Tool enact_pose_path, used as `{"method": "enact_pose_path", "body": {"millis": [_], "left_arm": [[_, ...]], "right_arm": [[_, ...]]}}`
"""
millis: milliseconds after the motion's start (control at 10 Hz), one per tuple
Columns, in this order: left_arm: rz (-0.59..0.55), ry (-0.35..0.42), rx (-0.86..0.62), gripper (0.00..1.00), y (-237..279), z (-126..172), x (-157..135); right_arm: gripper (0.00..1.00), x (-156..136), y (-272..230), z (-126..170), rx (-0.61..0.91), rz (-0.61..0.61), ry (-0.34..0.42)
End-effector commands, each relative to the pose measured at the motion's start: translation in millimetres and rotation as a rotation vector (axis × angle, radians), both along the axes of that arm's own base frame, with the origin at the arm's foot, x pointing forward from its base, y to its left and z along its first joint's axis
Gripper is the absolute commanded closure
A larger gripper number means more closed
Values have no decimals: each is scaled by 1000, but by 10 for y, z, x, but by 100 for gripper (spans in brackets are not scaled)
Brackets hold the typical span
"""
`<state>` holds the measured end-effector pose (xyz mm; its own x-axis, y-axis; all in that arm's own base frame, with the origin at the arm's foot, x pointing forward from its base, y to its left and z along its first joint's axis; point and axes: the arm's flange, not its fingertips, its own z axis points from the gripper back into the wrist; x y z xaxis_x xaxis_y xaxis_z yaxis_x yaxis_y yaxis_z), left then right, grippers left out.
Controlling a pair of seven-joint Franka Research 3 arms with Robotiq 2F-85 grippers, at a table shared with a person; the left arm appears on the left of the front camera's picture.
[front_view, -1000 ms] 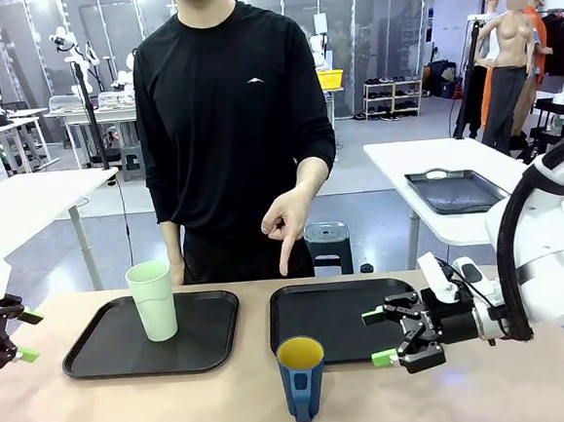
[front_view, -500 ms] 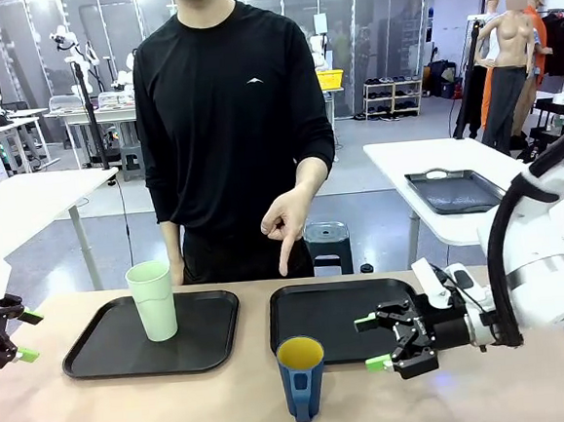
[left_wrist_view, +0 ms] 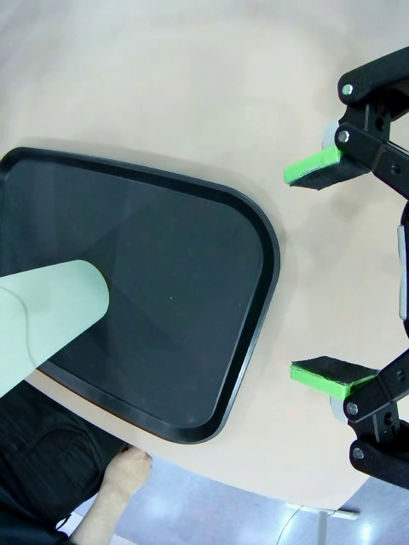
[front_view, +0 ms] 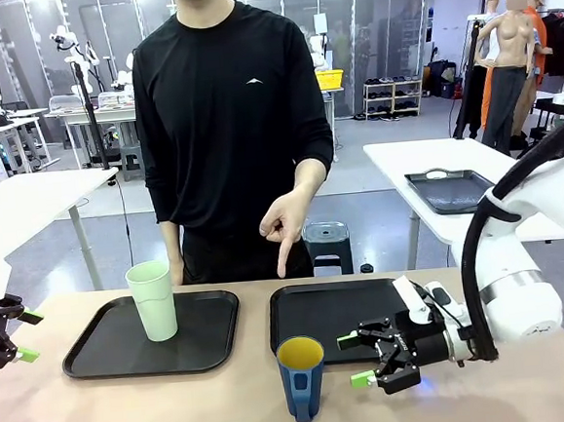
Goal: Sort and store the cups by type.
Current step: Pick up the Handle plastic cup and place it into the empty Flat Tray.
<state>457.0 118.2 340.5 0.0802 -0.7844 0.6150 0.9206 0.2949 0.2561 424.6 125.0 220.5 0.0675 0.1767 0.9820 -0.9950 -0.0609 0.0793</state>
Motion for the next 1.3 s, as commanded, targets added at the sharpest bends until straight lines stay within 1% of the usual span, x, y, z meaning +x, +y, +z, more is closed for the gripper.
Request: {"method": "enact_pose_path", "body": {"millis": [0,600,1000,1200], "left_arm": [[-6,-12,-20,0,2,14,5],[-6,-12,-20,0,2,14,5],[-6,-12,-20,0,2,14,5],[-6,-12,-20,0,2,14,5]], "right_arm": [[0,-9,134,-84,44,-5,-24],[0,-53,489,-196,70,34,-30],[0,-79,616,-217,62,59,-19],[0,-111,687,-238,81,85,-6]]}}
